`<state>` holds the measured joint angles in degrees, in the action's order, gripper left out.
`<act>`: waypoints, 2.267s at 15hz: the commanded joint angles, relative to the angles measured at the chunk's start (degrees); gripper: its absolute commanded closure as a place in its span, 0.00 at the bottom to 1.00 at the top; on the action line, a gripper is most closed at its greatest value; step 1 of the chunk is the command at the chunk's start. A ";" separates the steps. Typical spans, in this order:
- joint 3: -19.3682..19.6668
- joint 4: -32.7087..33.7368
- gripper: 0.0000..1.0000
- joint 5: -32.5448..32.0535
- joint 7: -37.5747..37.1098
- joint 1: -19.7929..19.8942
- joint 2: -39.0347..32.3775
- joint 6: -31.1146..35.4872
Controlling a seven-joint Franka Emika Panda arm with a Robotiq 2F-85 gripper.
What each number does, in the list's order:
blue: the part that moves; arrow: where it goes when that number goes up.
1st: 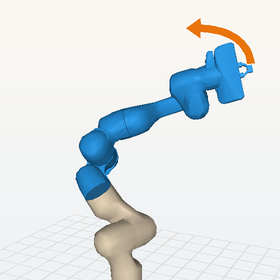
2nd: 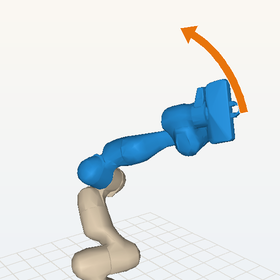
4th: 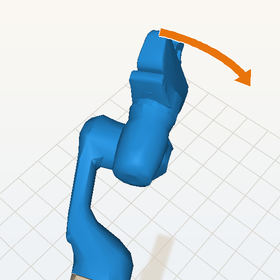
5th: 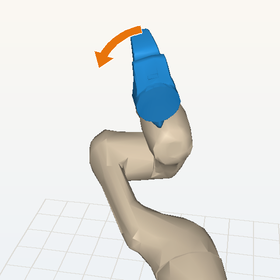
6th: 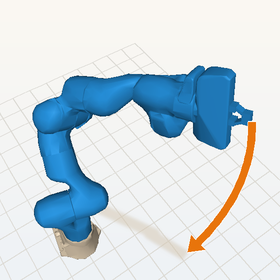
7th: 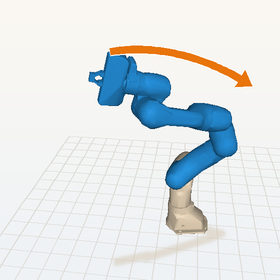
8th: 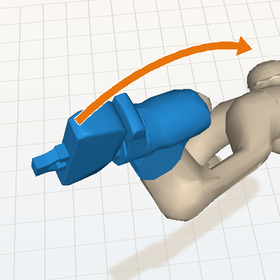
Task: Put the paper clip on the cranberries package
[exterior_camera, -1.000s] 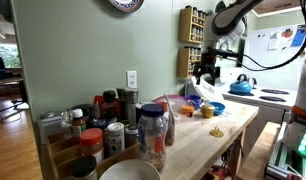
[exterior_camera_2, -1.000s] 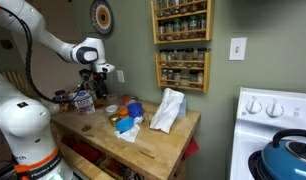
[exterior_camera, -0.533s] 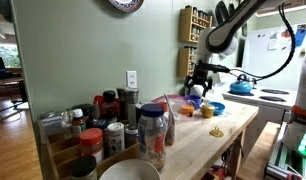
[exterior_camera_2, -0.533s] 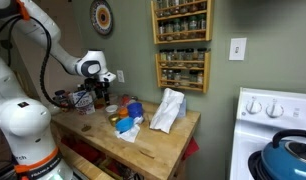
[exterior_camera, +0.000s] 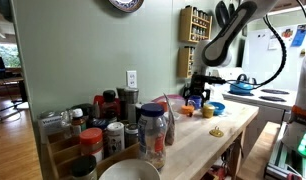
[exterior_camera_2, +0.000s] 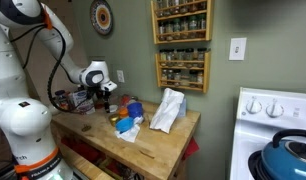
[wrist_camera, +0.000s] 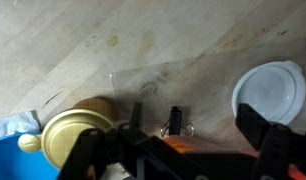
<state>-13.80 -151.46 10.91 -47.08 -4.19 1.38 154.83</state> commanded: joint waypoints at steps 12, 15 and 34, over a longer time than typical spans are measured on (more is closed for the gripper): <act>7.84 2.58 0.26 -17.33 -15.21 -4.61 -7.65 6.93; 8.67 3.03 0.30 -18.81 -16.27 -5.27 -8.13 6.86; 11.37 4.23 0.54 -21.13 -17.11 -7.41 -9.55 6.71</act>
<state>-3.76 -147.63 -7.77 -61.93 -10.59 -7.35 160.56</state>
